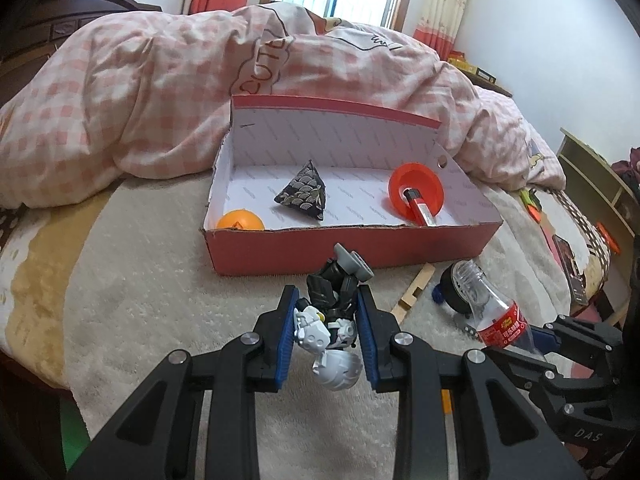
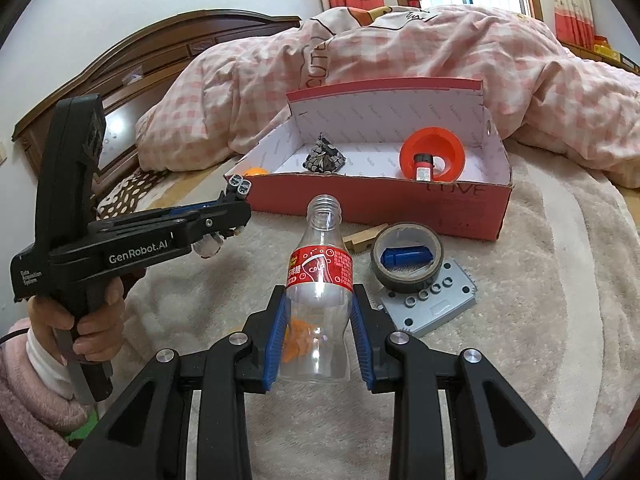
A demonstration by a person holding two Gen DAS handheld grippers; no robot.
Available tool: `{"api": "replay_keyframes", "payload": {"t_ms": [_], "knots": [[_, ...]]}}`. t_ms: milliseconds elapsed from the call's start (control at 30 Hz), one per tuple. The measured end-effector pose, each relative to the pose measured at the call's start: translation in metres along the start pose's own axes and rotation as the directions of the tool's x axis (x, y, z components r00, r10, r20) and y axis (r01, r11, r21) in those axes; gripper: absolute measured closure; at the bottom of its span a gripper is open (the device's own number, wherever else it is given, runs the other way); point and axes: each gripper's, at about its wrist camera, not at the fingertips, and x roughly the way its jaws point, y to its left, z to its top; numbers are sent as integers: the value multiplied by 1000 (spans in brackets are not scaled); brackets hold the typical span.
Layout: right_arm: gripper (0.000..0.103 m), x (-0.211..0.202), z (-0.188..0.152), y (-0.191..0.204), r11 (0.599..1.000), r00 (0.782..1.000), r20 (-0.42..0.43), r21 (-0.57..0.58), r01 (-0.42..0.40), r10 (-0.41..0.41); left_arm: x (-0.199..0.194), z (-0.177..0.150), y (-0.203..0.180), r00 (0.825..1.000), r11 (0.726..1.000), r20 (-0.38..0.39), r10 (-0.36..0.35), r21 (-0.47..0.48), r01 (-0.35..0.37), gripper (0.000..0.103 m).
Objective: Organize objects
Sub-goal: 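Lift and carry the figurine and bottle over the shoebox with both tools, then open both tools to drop the figurine and bottle into the box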
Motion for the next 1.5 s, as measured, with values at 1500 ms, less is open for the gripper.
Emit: {"api": "replay_keyframes", "payload": {"t_ms": [1500], "knots": [[71,29,92,-51,993,990,82,53,109,-113,93,104,-16,995,995,17,97,37,-97,75]]}}
